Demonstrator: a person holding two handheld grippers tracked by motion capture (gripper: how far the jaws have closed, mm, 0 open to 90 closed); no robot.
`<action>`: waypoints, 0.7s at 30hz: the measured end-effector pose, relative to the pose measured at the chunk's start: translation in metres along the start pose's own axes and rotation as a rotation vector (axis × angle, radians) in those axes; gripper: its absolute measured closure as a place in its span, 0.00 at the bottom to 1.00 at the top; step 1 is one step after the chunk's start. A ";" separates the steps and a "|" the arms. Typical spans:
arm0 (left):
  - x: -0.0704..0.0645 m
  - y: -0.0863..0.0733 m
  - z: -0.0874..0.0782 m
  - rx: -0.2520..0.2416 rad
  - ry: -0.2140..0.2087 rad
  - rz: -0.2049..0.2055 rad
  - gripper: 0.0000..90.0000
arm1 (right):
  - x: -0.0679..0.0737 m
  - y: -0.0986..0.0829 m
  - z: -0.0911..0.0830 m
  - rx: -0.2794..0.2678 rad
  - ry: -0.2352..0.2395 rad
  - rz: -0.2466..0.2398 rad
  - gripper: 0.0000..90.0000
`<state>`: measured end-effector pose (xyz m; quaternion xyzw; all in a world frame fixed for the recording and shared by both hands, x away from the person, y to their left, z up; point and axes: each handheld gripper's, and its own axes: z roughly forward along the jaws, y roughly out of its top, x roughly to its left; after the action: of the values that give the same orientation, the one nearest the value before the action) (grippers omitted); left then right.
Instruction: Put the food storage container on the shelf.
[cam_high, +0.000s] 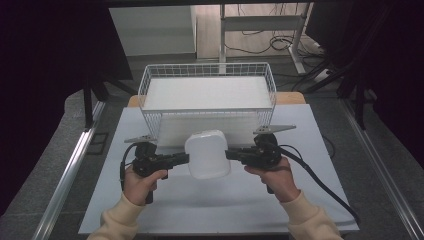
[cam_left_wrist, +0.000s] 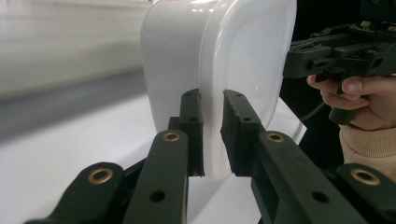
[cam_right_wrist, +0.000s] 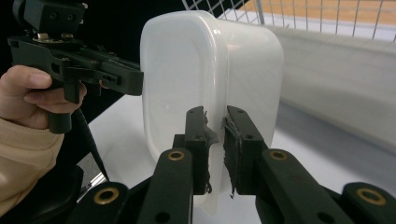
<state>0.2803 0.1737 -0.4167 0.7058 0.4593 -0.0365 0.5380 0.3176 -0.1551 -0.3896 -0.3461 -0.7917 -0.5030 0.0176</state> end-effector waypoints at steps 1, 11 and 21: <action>-0.001 0.003 -0.001 -0.002 0.000 0.004 0.88 | 0.000 0.002 -0.001 -0.004 -0.002 -0.003 0.88; -0.008 0.038 -0.003 -0.011 -0.002 0.039 0.88 | 0.001 0.033 -0.013 -0.042 -0.027 -0.027 0.88; -0.013 0.088 -0.007 -0.021 -0.009 0.087 0.89 | -0.006 0.071 -0.025 -0.098 -0.017 -0.038 0.88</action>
<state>0.3303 0.1712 -0.3431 0.7195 0.4260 -0.0113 0.5485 0.3546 -0.1609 -0.3236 -0.3356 -0.7727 -0.5386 -0.0157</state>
